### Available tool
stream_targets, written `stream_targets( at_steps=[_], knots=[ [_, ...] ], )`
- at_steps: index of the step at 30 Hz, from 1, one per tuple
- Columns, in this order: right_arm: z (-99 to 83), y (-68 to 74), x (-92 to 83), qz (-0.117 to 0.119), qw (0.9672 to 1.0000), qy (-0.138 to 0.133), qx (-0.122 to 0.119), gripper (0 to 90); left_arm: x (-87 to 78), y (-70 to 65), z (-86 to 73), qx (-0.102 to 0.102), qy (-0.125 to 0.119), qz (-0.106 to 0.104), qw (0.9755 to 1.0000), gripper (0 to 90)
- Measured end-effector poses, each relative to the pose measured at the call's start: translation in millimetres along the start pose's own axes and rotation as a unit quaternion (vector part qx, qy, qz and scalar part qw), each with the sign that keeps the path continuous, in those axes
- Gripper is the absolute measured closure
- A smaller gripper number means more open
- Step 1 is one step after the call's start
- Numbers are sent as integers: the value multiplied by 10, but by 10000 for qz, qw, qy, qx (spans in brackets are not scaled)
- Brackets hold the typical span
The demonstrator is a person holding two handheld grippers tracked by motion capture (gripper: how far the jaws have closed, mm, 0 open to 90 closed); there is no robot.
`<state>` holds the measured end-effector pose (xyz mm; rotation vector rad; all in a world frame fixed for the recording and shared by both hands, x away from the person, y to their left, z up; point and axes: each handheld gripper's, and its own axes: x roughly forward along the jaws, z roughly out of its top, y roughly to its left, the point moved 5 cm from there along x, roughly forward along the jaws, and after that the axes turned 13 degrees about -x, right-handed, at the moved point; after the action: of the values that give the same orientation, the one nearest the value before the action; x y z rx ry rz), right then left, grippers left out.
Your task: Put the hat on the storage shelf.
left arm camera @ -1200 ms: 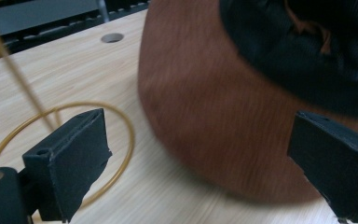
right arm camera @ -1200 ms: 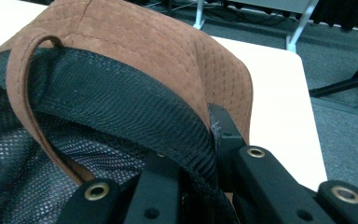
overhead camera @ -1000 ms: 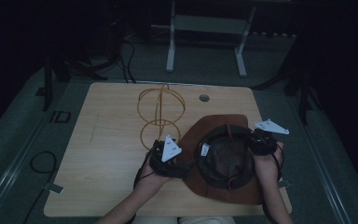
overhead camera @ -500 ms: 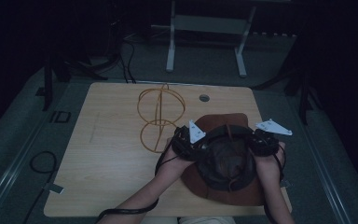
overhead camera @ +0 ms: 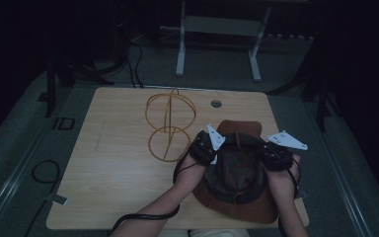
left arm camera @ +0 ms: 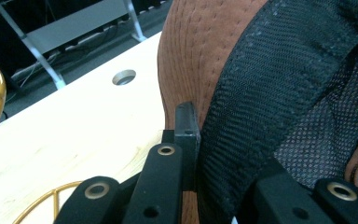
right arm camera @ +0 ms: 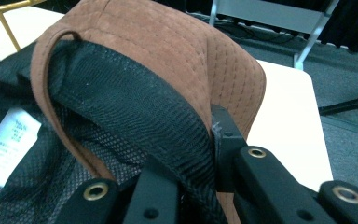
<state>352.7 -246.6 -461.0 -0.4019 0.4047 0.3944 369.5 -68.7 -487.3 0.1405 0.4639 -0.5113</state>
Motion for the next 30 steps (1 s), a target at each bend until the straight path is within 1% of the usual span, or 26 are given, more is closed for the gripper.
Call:
stream_targets(
  at_steps=[2, 3, 4, 7, 8, 9, 10, 11, 12, 13, 14, 15, 16, 17, 18, 19, 21, 22, 23, 24, 25, 26, 27, 28, 29, 30],
  knots=[
    [-8, -5, -4, 15, 10000, -11, 18, 814, -10, -13, 11, 34, -19, -24, 10000, 859],
    [-29, -20, -29, 106, 9999, -29, 87, 780, -33, -15, 25, 25, -49, -93, 9999, 860],
    [-34, -23, -42, 140, 9998, -38, 102, 766, -33, -15, 25, 25, -49, -93, 9999, 860],
    [-41, -19, -103, 255, 9996, -99, 77, 681, -99, 0, 71, -25, -148, -173, 9997, 861],
    [-41, -19, -103, 255, 9996, -99, 77, 681, -99, 0, 71, -25, -148, -173, 9997, 861],
    [-35, -12, -163, 319, 9994, -144, 28, 579, -131, 8, 89, -32, -195, -218, 9996, 861],
    [-31, -10, -197, 396, 9991, -174, 12, 516, -152, 11, 99, -72, -248, -268, 9993, 860],
    [-28, -9, -234, 492, 9985, -241, 0, 459, -177, 17, 108, -65, -293, -287, 9991, 859],
    [-29, -11, -275, 570, 9979, -301, 1, 433, -177, 17, 108, -65, -293, -287, 9991, 859],
    [-36, -13, -309, 626, 9976, -311, -28, 415, -221, 9, 123, 22, -362, -292, 9989, 859],
    [-36, -13, -309, 626, 9976, -311, -28, 415, -221, 9, 123, 22, -362, -292, 9989, 859],
    [-43, -8, -343, 698, 9971, -302, -70, 396, -243, 5, 130, 45, -379, -302, 9988, 859],
    [-41, 7, -444, 910, 9948, -442, -157, 397, -256, -3, 130, 58, -377, -312, 9988, 860],
    [-40, 18, -479, 959, 9940, -457, -245, 393, -265, 1, 131, 88, -377, -298, 9988, 860],
    [-37, 28, -530, 989, 9932, -495, -374, 393, -276, 5, 128, 55, -385, -311, 9988, 860],
    [-32, 34, -582, 1073, 9917, -566, -422, 393, -297, 9, 116, 131, -395, -292, 9987, 860],
    [-29, 24, -676, 1289, 9881, -723, -422, 393, -309, 12, 108, 115, -394, -310, 9987, 860],
    [-31, 3, -719, 1325, 9869, -820, -425, 402, -321, 19, 97, 141, -367, -334, 9987, 860],
    [-41, -26, -752, 1289, 9865, -878, -500, 417, -331, 25, 83, 178, -353, -332, 9987, 860],
    [-41, -26, -752, 1289, 9865, -878, -500, 417, -348, 41, 69, 166, -333, -385, 9986, 860],
    [-67, -69, -781, 1251, 9860, -909, -618, 426, -361, 50, 63, 164, -344, -475, 9981, 860],
    [-86, -93, -788, 1292, 9850, -921, -677, 438, -390, 65, 54, 224, -380, -515, 9977, 860],
    [-150, -171, -789, 1298, 9839, -930, -801, 455, -413, 71, 50, 247, -432, -589, 9970, 860],
    [-181, -215, -790, 1255, 9850, -890, -781, 484, -447, 84, 46, 319, -484, -707, 9958, 859],
    [-181, -215, -790, 1255, 9850, -890, -781, 484, -479, 102, 40, 348, -516, -699, 9956, 859],
    [-209, -263, -790, 1259, 9857, -863, -712, 486, -519, 128, 36, 332, -549, -776, 9949, 859]
  ],
)
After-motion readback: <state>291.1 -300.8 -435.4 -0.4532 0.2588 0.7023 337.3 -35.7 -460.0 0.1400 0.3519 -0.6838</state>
